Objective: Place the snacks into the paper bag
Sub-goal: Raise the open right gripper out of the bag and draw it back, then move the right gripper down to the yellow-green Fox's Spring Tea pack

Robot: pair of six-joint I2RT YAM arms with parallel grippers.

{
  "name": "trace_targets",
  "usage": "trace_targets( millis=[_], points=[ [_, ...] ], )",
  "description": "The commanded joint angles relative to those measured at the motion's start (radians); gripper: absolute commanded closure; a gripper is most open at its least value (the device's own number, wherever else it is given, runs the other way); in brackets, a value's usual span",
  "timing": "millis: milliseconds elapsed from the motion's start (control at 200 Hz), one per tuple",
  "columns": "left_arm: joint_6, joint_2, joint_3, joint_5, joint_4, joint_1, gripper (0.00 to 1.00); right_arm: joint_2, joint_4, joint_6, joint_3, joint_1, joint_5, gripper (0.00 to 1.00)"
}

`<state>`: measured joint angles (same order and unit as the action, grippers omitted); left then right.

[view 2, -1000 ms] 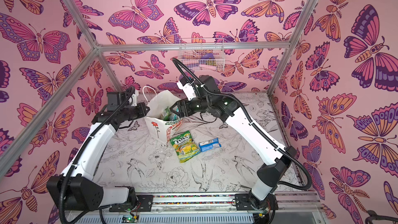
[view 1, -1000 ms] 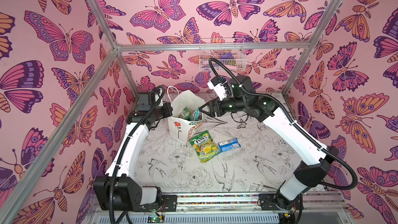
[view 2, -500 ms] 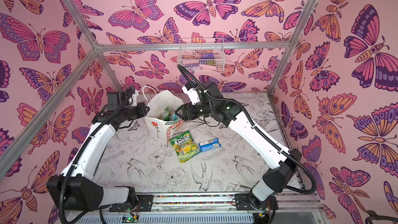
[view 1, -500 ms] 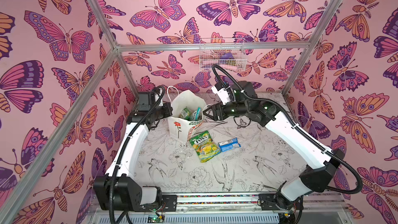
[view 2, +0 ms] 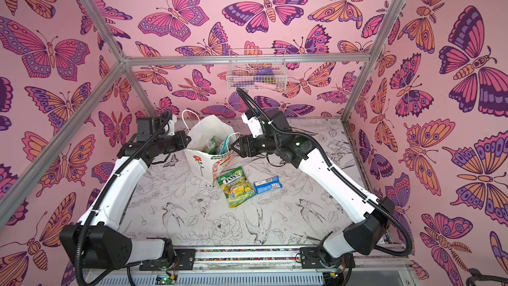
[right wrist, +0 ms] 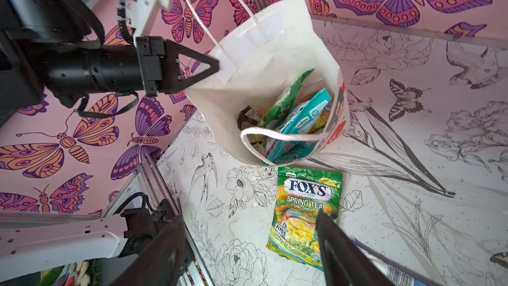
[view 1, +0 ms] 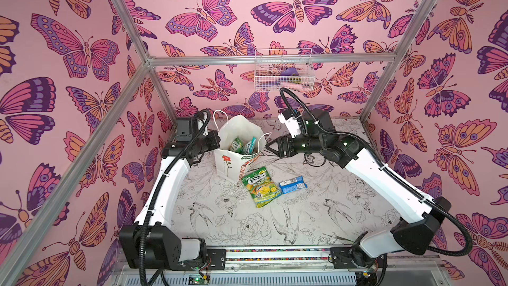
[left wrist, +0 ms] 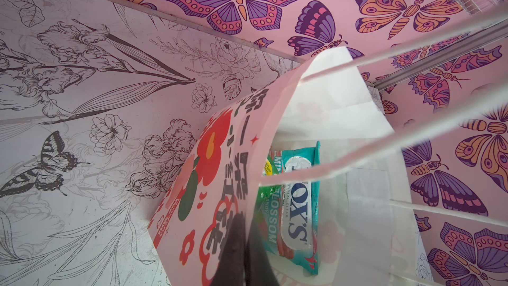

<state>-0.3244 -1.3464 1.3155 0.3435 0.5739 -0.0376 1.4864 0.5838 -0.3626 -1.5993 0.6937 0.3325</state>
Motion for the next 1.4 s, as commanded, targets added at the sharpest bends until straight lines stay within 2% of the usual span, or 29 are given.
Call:
trace_targets(
  millis=[0,190,706,881,1097,1392],
  points=[
    [-0.007,0.025,-0.002,0.006,-0.057,0.007,1.0,-0.035,-0.03,-0.011,0.019,-0.018,-0.005,0.25],
    [-0.007,0.029,-0.001,0.005,-0.057,0.007,1.0,-0.051,-0.057,-0.037,0.084,-0.035,-0.006,0.21],
    [-0.008,0.028,-0.002,0.006,-0.057,0.007,1.0,-0.11,-0.169,-0.139,0.34,-0.096,0.014,0.21],
    [-0.008,0.027,-0.001,0.007,-0.057,0.007,1.0,-0.103,-0.203,-0.158,0.428,-0.097,0.074,0.19],
    [-0.008,0.026,-0.002,0.008,-0.057,0.008,1.0,-0.078,-0.285,-0.24,0.558,-0.096,0.165,0.18],
    [-0.008,0.023,-0.002,0.009,-0.057,0.008,1.0,-0.074,-0.467,-0.393,0.739,-0.095,0.185,0.18]
  ],
)
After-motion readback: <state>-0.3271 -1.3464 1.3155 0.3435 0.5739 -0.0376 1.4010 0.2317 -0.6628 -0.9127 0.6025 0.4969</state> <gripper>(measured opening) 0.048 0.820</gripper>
